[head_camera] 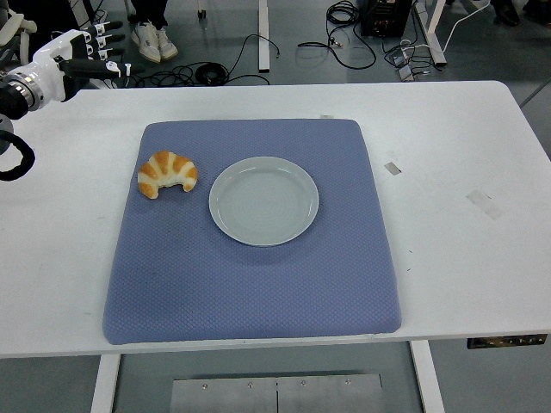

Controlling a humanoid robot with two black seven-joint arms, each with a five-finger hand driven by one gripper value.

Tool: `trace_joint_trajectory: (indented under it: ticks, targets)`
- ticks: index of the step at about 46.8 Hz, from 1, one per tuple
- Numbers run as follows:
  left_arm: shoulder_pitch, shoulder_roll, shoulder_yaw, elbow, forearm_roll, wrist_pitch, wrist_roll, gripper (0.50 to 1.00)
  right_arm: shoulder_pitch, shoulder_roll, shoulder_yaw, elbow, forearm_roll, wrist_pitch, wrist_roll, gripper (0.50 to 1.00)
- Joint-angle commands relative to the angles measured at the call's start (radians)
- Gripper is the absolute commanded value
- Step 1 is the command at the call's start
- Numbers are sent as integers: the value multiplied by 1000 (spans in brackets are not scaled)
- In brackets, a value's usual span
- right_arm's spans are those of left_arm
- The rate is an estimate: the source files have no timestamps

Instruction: Place the bread on the table

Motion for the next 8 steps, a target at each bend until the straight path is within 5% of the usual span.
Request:
trace_joint_trajectory:
  ticks: [1,8]
  targets:
    - [-1,-1,0,0,0,0,0,969,-4,0,2,2,0,0,0,1000]
    - [-1,-1,0,0,0,0,0,969,-4,0,0,4,0,0,5,1000]
